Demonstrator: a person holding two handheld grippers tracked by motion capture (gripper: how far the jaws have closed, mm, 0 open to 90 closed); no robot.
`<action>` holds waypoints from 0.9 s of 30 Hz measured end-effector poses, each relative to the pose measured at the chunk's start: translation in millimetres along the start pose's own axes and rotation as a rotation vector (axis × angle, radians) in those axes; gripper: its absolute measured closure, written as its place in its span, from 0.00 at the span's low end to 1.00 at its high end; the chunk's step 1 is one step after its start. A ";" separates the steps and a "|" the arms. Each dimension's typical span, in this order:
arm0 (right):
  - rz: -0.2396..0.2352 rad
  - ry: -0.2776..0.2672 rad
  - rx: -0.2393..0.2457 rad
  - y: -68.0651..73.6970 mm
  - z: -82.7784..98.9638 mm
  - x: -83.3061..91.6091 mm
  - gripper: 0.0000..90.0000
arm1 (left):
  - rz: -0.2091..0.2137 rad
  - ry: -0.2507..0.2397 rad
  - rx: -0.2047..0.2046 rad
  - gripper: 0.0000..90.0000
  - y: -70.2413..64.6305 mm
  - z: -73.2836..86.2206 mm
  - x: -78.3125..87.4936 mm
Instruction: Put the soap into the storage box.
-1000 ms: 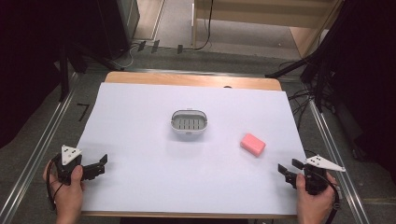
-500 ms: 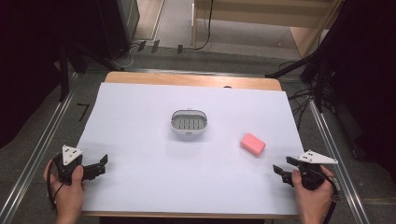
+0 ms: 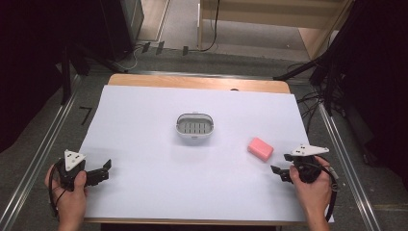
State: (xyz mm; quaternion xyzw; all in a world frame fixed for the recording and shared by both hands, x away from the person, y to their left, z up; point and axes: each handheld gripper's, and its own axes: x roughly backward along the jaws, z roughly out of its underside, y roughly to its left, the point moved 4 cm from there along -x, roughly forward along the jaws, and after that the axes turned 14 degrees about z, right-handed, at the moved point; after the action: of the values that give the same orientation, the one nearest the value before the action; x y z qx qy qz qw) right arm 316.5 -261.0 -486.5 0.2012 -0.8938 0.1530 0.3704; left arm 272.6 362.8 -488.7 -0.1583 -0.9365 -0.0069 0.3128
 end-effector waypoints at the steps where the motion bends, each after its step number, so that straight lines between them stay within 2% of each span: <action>1: -0.003 0.000 0.007 0.5 -2.6 -1.2 0.32 | 0.000 0.001 0.000 0.00 0.1 0.0 0.0; 16: -0.030 0.024 0.097 3.4 -26.6 -8.0 0.31 | 0.002 -0.001 0.000 0.00 -0.1 0.0 0.0; 27: -0.031 0.036 0.140 7.8 -38.0 -15.0 0.32 | 0.002 0.000 -0.002 0.00 -0.3 0.0 -0.1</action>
State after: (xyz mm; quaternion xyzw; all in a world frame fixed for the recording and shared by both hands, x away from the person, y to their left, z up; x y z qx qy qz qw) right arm 345.3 -234.4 -472.5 0.2377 -0.8708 0.2132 0.3738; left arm 272.6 362.5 -488.8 -0.1593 -0.9363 -0.0074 0.3128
